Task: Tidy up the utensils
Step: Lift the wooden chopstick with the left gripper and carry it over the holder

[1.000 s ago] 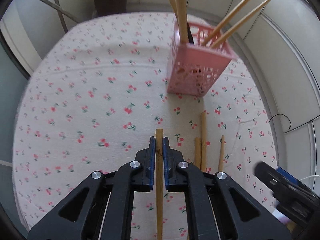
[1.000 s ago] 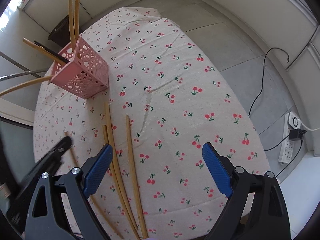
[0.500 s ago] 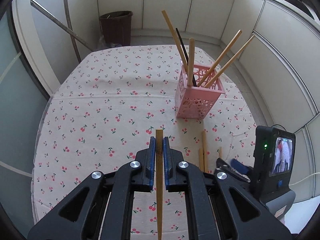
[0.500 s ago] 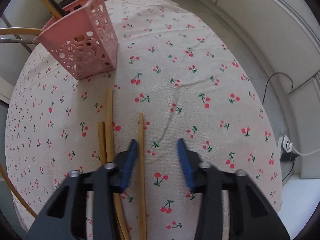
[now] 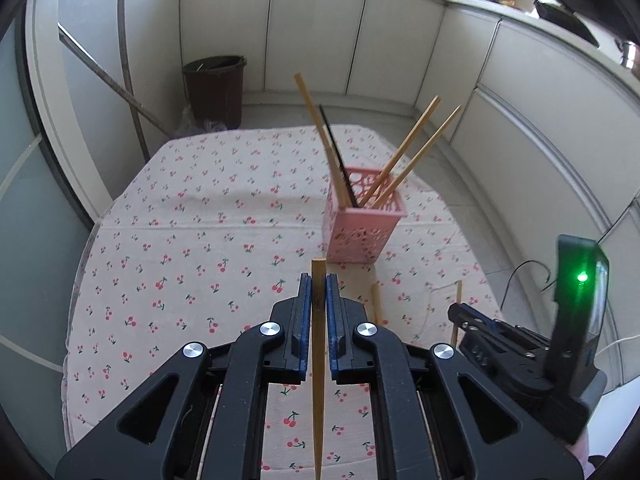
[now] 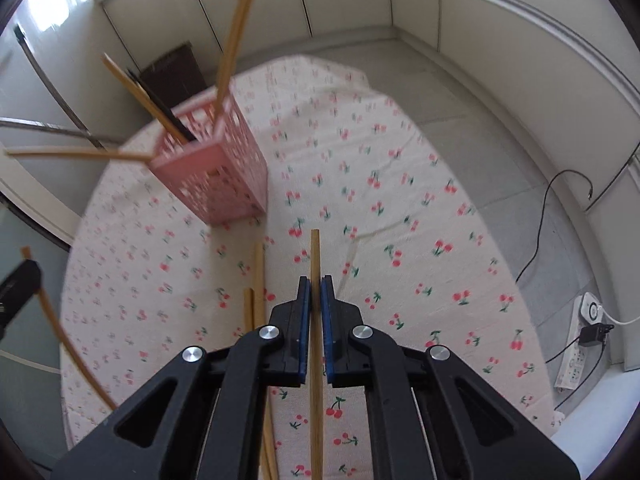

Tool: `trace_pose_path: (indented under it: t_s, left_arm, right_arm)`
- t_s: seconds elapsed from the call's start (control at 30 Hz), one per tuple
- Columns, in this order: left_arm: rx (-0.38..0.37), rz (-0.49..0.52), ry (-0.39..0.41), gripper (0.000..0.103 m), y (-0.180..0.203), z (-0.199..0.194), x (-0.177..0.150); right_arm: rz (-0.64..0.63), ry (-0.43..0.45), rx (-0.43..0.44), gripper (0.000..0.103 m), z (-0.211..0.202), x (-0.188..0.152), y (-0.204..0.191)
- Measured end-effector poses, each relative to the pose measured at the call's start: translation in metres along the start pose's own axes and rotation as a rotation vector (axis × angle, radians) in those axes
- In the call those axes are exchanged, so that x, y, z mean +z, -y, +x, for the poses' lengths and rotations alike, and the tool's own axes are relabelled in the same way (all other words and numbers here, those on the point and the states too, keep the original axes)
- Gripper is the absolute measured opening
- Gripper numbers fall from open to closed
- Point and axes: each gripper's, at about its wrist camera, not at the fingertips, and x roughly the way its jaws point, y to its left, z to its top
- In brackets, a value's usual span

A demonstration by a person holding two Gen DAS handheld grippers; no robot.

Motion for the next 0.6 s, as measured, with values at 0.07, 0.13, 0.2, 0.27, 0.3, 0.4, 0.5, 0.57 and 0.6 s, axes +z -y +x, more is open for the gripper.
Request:
trace_pose_path:
  t_s: [0.07,0.13,0.2,0.27,0.3,0.4,0.5,0.57,0.6]
  left_arm:
    - [-0.023,0.003,0.037,0.007,-0.001,-0.014,0.001]
    - [-0.037,0.007,0.063,0.007,0.000,-0.026,0.002]
    - [-0.048,0.012,0.081,0.007,0.001,-0.035,0.003]
    - [-0.059,0.021,0.101,0.007,0.003,-0.046,0.002]
    - [-0.064,0.026,0.109,0.007,0.004,-0.050,0.002]
    - [-0.075,0.045,0.137,0.007,0.009,-0.063,0.001]
    - [-0.088,0.053,0.161,0.007,0.013,-0.074,0.005]
    - [-0.105,0.049,0.170,0.007,0.016,-0.080,0.013]
    - [-0.118,0.046,0.174,0.007,0.019,-0.083,0.021]
  right_arm:
    - [0.003,0.049,0.022,0.006,-0.022,0.003,0.002]
    - [0.006,0.089,0.040,0.006,-0.039,0.005,0.005]
    - [0.007,0.133,0.064,0.006,-0.061,0.004,0.007]
    - [0.007,0.166,0.082,0.006,-0.076,0.005,0.010]
    - [0.005,0.181,0.087,0.006,-0.082,0.005,0.012]
    - [0.001,0.225,0.103,0.006,-0.106,0.005,0.017]
    - [0.012,0.262,0.116,0.006,-0.127,0.011,0.022]
    - [0.021,0.284,0.122,0.006,-0.138,0.018,0.024]
    - [0.026,0.300,0.126,0.006,-0.145,0.025,0.025]
